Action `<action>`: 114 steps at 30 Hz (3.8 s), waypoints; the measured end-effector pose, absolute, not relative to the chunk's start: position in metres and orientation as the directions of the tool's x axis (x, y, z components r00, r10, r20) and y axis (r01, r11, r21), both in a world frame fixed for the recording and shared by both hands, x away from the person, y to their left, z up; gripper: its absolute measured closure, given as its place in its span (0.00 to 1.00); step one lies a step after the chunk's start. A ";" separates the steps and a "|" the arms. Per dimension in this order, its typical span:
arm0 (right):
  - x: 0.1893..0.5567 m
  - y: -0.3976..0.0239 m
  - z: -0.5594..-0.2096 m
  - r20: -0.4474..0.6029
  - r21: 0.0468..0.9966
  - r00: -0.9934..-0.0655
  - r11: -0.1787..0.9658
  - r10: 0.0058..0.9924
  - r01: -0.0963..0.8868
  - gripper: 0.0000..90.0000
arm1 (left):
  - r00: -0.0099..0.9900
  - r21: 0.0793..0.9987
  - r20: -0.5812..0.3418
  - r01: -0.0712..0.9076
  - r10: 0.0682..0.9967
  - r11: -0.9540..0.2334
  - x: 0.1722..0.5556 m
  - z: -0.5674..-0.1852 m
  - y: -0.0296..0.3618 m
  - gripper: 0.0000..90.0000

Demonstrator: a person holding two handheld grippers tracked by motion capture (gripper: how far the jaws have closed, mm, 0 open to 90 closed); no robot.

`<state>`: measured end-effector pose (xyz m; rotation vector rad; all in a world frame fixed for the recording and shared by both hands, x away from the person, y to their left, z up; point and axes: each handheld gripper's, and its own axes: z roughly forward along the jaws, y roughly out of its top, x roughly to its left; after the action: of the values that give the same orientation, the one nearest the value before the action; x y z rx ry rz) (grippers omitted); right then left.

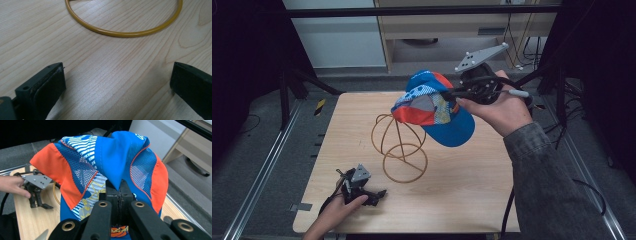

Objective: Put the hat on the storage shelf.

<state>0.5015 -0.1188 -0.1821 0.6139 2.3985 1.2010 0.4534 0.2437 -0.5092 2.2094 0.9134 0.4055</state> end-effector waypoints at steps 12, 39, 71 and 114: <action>0.516 -0.085 -0.179 -0.135 0.817 -0.853 0.544 0.504 0.192 1.00 | 0.702 0.711 0.019 0.491 0.712 -0.504 0.453 -0.509 0.244 0.00; 0.539 -0.028 -0.192 -0.125 0.784 -0.883 0.590 0.453 0.192 1.00 | 0.702 0.711 0.018 0.492 0.712 -0.503 0.453 -0.509 0.244 0.00; 0.550 0.022 -0.220 -0.132 0.702 -0.914 0.687 0.383 0.186 0.99 | 0.702 0.710 0.019 0.492 0.712 -0.504 0.453 -0.509 0.244 0.00; 0.549 0.019 -0.232 -0.088 0.700 -0.921 0.682 0.380 0.214 0.79 | 0.704 0.711 0.017 0.491 0.710 -0.504 0.453 -0.509 0.244 0.00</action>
<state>0.5487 0.0186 -0.2324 0.4783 2.6685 1.0680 0.4532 0.2439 -0.5094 2.2071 0.9104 0.4026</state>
